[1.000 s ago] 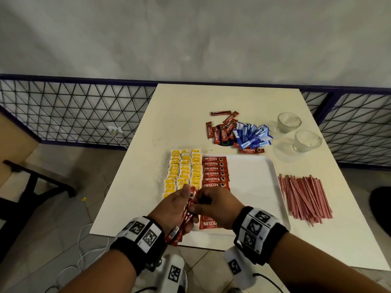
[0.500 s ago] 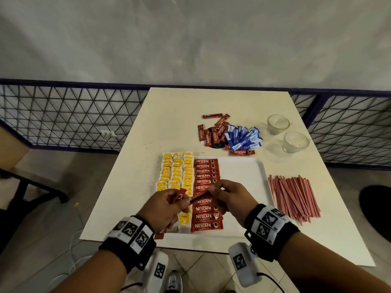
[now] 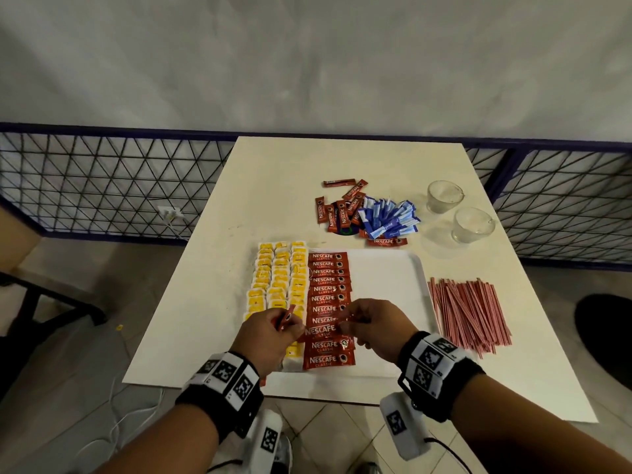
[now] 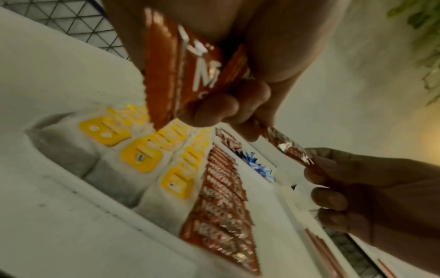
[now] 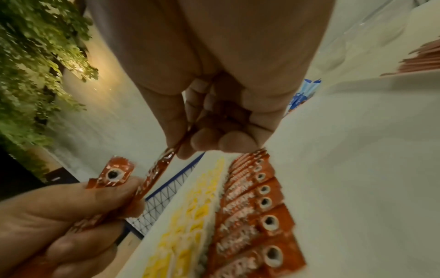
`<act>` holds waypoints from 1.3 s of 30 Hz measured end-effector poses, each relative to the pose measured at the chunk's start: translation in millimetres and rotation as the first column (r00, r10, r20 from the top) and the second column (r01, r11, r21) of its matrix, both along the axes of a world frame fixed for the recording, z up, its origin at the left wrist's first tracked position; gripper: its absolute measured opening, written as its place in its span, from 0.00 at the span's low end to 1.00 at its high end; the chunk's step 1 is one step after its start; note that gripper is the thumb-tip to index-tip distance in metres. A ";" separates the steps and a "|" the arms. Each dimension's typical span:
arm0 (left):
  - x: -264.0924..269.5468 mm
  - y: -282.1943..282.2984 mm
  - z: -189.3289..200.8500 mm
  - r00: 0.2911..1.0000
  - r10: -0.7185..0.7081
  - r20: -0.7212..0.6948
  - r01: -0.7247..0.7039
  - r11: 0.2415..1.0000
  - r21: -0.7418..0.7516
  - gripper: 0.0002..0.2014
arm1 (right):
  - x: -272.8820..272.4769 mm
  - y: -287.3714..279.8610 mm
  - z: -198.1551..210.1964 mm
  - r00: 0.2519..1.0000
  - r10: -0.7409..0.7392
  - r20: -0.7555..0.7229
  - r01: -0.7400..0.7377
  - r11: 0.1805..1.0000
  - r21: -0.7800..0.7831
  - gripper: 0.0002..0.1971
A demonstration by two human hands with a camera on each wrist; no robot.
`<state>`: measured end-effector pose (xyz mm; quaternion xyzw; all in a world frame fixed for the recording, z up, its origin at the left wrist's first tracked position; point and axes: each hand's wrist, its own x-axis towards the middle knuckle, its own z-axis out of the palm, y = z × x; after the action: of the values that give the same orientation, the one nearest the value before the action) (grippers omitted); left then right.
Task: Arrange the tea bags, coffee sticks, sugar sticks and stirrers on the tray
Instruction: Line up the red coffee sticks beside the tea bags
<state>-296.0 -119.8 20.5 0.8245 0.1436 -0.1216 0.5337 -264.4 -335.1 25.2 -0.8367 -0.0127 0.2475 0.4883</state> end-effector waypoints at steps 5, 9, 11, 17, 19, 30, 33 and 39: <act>-8.0 18.1 -12.6 0.999 -0.024 -0.042 0.029 0.990 0.137 0.03 | -8.8 -12.5 -27.9 0.991 -0.002 -0.135 -0.021 0.986 -0.164 0.06; -13.2 25.4 -15.0 0.997 -0.006 -0.076 0.013 0.995 0.100 0.03 | -17.1 -7.5 -41.0 0.985 -0.005 -0.173 -0.031 0.978 -0.208 0.06; -14.9 26.6 -13.5 0.997 -0.009 -0.078 0.016 0.995 0.094 0.03 | -18.8 -4.9 -45.4 0.984 0.011 -0.180 -0.053 0.972 -0.230 0.06; -18.0 31.0 -9.8 0.997 -0.001 -0.082 0.006 0.998 0.060 0.03 | -19.7 0.7 -50.8 0.988 0.065 -0.137 -0.115 0.912 -0.394 0.08; -19.7 32.1 -9.3 0.996 0.007 -0.088 -0.003 0.999 0.047 0.03 | -20.3 1.7 -50.2 0.992 0.087 -0.096 -0.120 0.896 -0.427 0.09; -26.2 36.9 -8.0 0.992 0.059 -0.109 -0.062 0.998 -0.018 0.04 | -13.5 25.5 -50.5 0.868 0.494 0.051 -0.393 0.746 -0.538 0.14; -27.0 40.1 -8.9 0.991 0.080 -0.110 -0.081 0.997 -0.005 0.03 | -13.0 28.9 -49.1 0.852 0.521 0.038 -0.408 0.709 -0.576 0.15; -27.3 41.2 -8.7 0.991 0.085 -0.102 -0.087 0.996 -0.021 0.03 | -13.6 35.7 -48.7 0.857 0.515 0.026 -0.393 0.685 -0.613 0.14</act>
<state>-323.4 -78.6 11.8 0.8036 0.2043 -0.1421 0.5407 -278.1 -299.5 -23.5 -0.9358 -0.1913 0.2688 0.1240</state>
